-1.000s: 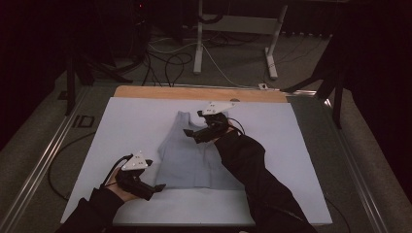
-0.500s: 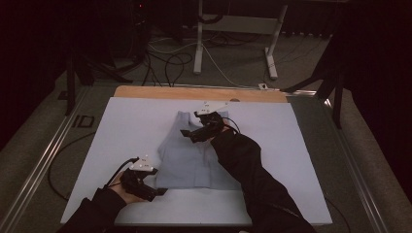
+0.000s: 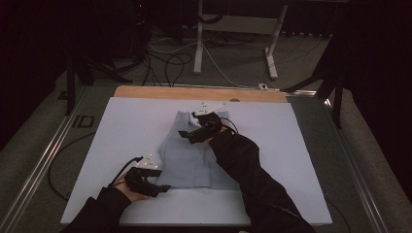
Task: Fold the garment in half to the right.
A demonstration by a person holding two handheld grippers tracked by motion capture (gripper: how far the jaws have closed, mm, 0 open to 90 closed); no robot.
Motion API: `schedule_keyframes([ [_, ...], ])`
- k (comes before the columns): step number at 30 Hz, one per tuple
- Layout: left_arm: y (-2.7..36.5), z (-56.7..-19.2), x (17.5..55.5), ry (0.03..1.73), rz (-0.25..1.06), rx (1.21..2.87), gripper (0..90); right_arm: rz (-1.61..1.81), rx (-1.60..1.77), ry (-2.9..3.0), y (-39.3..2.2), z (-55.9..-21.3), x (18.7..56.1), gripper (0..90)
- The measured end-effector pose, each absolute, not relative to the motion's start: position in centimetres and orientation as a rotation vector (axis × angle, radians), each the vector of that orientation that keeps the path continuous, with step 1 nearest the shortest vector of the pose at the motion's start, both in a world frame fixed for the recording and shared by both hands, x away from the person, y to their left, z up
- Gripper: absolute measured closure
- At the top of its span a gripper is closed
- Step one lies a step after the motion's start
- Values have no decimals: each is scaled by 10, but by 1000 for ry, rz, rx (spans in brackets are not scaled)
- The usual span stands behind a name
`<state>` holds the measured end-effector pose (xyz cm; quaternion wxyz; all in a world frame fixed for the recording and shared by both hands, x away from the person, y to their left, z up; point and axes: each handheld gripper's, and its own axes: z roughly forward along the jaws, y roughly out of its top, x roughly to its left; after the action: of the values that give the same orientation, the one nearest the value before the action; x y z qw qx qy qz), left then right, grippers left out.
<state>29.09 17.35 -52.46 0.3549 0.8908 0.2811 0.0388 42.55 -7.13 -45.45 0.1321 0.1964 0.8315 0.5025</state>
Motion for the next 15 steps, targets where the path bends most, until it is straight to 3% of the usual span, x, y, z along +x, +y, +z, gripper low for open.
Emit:
schedule_keyframes([
  [4, 163, -526, 288, 685, 142, 2346, 457, 1463, 571, 2412, -71, -455, 426, 87],
  [6, 161, -526, 289, 689, 144, 2349, 558, 1459, 572, 2413, -70, -455, 426, 86],
  [7, 161, -525, 290, 693, 141, 2352, 558, 1455, 579, 2414, -70, -455, 426, 87],
  [8, 160, -525, 291, 714, 139, 2349, 657, 1462, 574, 2415, -70, -455, 427, 86],
  [12, 160, -523, 294, 741, 140, 2357, 789, 1454, 577, 2421, -68, -456, 429, 87],
  [15, 159, -522, 294, 762, 135, 2346, 822, 1461, 590, 2423, -67, -457, 432, 91],
])
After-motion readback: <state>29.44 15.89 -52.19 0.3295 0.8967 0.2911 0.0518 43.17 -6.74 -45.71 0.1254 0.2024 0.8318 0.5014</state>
